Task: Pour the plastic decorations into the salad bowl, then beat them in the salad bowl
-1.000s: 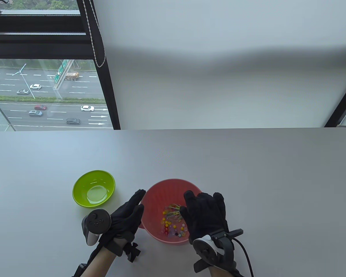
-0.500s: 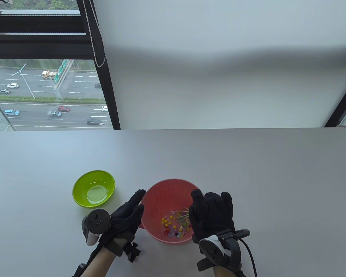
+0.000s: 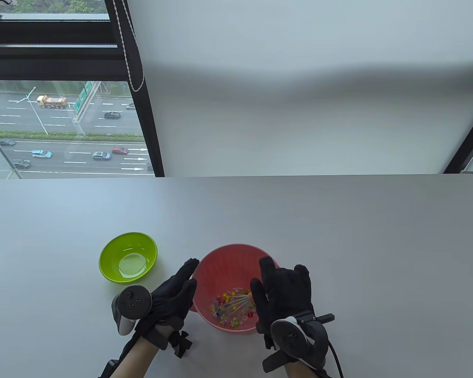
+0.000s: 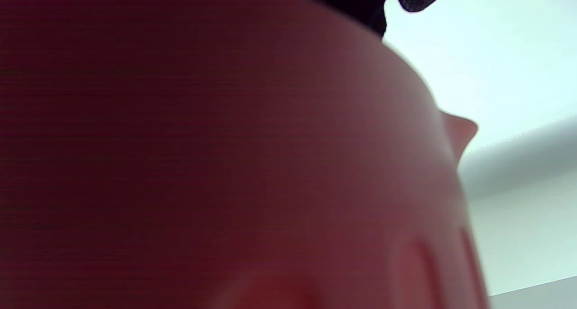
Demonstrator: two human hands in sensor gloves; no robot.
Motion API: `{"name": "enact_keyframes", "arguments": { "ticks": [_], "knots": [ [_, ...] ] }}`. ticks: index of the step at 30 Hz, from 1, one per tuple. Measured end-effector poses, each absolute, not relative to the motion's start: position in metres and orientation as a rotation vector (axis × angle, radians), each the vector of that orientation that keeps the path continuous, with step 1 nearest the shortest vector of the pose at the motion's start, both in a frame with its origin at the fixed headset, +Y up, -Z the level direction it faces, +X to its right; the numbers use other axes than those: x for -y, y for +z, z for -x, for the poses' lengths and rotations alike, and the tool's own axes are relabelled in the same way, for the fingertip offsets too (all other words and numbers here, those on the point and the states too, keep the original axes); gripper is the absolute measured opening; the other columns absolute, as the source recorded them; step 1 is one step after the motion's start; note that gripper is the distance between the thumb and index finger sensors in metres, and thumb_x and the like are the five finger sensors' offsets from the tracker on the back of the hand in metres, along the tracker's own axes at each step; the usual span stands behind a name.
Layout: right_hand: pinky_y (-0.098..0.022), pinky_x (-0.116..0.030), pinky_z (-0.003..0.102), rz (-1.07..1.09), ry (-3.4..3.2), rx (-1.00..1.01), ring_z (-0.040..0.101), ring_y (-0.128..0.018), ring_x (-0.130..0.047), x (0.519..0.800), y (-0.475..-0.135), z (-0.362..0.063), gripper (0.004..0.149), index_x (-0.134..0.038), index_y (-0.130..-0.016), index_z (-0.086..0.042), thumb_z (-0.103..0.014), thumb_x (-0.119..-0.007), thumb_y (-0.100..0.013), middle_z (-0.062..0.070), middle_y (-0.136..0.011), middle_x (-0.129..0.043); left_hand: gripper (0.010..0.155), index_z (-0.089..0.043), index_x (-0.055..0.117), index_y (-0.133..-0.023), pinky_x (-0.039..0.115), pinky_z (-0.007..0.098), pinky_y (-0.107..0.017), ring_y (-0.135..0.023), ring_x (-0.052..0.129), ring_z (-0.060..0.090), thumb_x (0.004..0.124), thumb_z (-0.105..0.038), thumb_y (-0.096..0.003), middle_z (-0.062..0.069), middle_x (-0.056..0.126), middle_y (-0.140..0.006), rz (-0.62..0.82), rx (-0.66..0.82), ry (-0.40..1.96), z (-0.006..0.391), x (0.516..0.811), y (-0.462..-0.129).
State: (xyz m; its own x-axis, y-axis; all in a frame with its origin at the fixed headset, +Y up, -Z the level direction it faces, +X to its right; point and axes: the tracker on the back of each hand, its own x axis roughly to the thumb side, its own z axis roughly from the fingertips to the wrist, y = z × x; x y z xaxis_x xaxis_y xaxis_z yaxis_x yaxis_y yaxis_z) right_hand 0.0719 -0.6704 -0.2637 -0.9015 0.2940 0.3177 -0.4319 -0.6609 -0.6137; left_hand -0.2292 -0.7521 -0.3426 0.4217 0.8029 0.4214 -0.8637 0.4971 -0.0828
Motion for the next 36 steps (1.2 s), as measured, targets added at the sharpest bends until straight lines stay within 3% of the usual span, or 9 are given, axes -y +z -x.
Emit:
{"name": "enact_keyframes", "arguments": {
  "ticks": [9, 20, 36],
  "knots": [
    [-0.078, -0.046, 0.053, -0.326, 2.592, 1.082, 0.019, -0.085, -0.079, 0.674, -0.261, -0.064, 0.062, -0.045, -0.110, -0.035, -0.060, -0.068, -0.058, -0.016, -0.081, -0.083, 0.070, -0.024, 0.056, -0.110, 0.055, 0.059, -0.075, -0.061, 0.090, 0.031, 0.054, -0.068, -0.0556, -0.002, 0.093, -0.052, -0.155, 0.438, 1.049, 0.229, 0.752, -0.342],
    [-0.079, -0.044, 0.053, -0.278, 2.626, 1.128, 0.021, -0.088, -0.076, 0.674, -0.264, -0.074, 0.057, -0.043, -0.110, -0.036, -0.055, -0.066, -0.061, -0.015, -0.085, -0.081, 0.070, -0.024, 0.056, -0.110, 0.055, 0.059, -0.075, -0.061, 0.090, 0.031, 0.054, -0.068, -0.0556, -0.002, 0.093, -0.052, -0.155, 0.438, 1.049, 0.229, 0.752, -0.343],
    [-0.078, -0.046, 0.053, -0.202, 2.509, 1.151, 0.020, -0.078, -0.081, 0.666, -0.261, -0.093, 0.051, -0.049, -0.108, -0.036, -0.052, -0.062, -0.061, -0.014, -0.071, -0.085, 0.070, -0.024, 0.056, -0.110, 0.055, 0.059, -0.075, -0.061, 0.090, 0.031, 0.054, -0.068, -0.0556, -0.002, 0.093, -0.052, -0.155, 0.438, 1.049, 0.229, 0.752, -0.343]
  ]
}}
